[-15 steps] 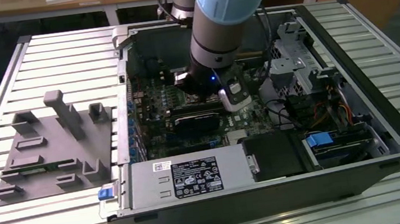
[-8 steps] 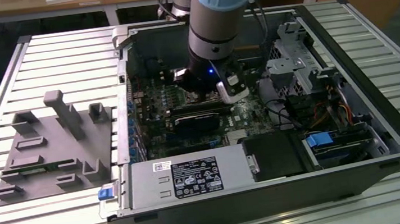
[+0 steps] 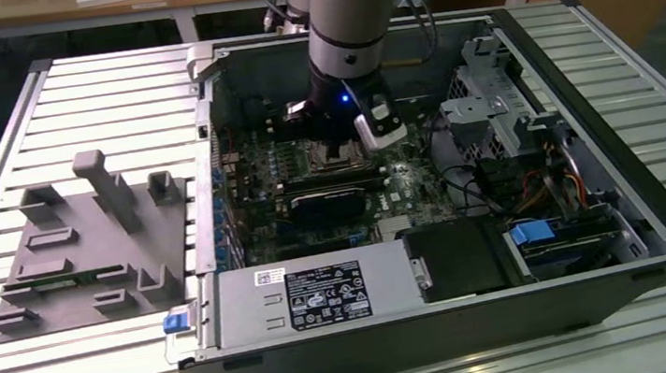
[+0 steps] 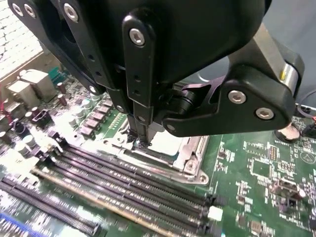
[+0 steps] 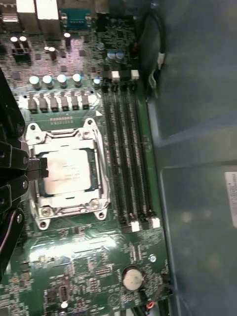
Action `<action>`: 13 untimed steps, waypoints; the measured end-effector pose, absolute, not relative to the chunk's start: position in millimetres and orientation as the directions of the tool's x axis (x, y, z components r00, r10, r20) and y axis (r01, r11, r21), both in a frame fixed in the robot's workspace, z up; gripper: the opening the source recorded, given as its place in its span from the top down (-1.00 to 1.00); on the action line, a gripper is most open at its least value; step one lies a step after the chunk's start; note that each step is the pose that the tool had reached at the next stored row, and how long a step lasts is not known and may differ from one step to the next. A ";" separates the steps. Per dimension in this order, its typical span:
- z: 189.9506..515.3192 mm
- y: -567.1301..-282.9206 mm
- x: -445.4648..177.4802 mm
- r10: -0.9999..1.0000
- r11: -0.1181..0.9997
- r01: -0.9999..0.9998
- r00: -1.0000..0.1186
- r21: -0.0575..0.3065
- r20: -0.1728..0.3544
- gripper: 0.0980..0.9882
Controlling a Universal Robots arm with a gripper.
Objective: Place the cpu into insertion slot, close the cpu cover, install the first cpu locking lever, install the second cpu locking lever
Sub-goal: 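Install the second cpu locking lever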
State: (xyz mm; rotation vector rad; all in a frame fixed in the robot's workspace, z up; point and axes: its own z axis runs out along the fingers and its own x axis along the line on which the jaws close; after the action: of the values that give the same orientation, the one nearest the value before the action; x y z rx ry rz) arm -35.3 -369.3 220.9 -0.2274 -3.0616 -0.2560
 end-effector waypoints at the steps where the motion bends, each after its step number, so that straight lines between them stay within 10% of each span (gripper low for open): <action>1: 220.8 -366.2 -35.1 0.142 0.977 0.152 -0.987 0.152 0.072 0.99; 13: 219.8 -349.9 -28.5 0.145 0.982 0.152 -0.987 0.115 0.066 0.99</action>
State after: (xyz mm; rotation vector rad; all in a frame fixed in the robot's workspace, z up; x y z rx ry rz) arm -28.5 -349.9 219.8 -0.2298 -3.0699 -0.1853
